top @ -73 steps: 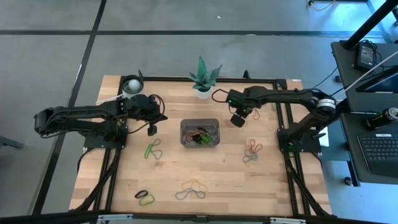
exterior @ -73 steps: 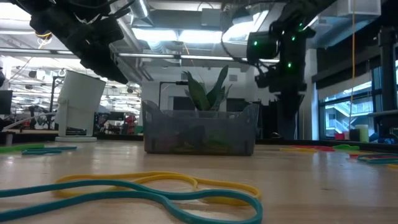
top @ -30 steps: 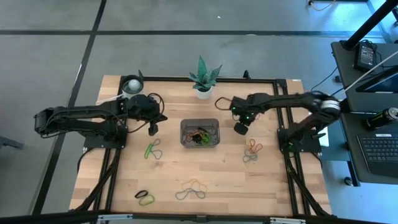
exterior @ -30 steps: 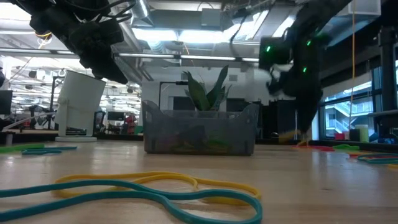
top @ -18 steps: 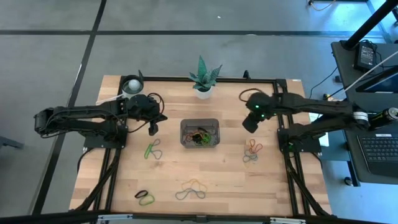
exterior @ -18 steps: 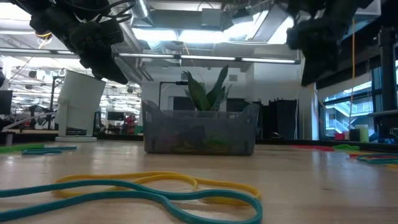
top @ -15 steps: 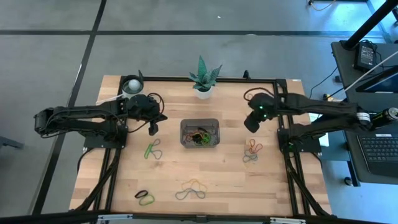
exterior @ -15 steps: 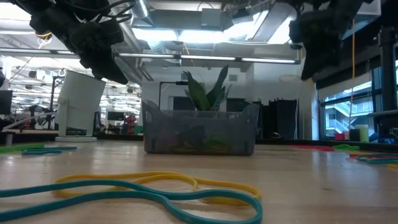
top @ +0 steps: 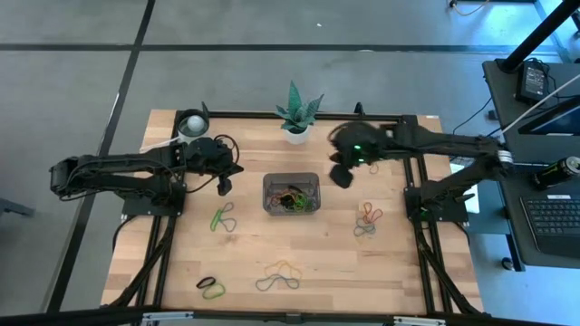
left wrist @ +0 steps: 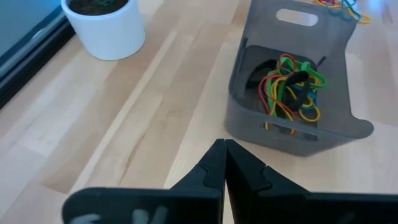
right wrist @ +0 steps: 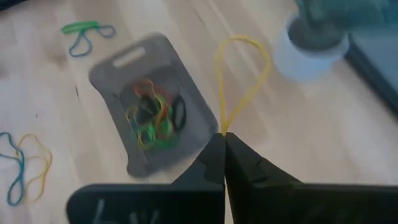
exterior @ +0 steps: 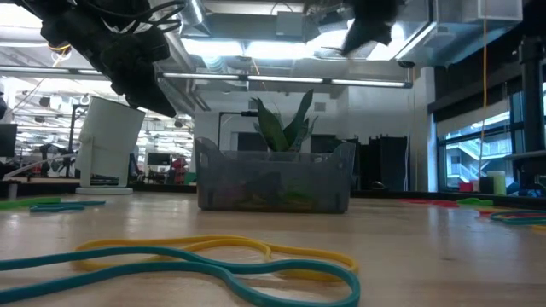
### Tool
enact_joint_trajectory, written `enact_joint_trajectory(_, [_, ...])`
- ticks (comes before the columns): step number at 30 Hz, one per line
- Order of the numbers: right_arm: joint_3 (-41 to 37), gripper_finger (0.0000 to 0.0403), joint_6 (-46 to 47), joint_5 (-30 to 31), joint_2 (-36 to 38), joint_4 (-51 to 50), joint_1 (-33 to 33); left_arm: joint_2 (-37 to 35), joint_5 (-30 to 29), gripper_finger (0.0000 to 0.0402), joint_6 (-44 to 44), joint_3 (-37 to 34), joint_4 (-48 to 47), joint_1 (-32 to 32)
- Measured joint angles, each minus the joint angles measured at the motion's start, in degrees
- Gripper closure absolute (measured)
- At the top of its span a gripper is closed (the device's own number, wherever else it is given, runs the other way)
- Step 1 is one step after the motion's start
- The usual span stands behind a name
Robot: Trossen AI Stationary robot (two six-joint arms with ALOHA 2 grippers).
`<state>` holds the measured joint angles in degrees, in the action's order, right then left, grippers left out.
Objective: Pick and place rubber bands into bin
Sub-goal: Put the yellow rubber band into the black bin
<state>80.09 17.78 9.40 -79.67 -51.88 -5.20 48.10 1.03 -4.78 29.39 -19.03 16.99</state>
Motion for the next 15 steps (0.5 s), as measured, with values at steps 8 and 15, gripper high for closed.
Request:
enact_joint_trajectory(8, [15.4, 0.0403, -9.5, -0.8, -16.9, 2.0, 2.3, 0.0, -0.1, 0.0400, 2.1, 0.0, 0.0, 0.0])
enact_joint_trajectory(15, [18.3, 0.0403, -10.8, -6.3, -25.8, 1.9, 2.3, 0.0, 0.0, 0.0400, 1.8, 0.0, 0.0, -0.5])
